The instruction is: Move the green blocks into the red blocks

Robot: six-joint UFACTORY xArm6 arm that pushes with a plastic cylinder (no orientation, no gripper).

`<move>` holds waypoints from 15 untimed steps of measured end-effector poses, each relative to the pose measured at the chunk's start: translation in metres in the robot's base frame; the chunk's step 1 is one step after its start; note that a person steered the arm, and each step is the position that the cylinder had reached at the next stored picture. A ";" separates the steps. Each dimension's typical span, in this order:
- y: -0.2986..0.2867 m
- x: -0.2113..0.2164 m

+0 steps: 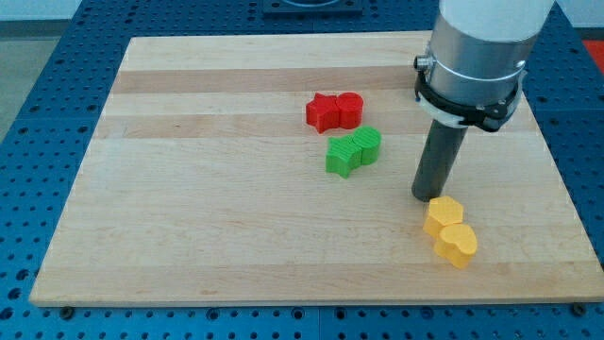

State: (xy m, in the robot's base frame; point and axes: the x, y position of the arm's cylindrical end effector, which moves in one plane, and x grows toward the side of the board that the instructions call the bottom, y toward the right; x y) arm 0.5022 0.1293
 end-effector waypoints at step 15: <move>-0.112 0.007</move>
State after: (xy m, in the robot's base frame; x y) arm 0.5089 0.0175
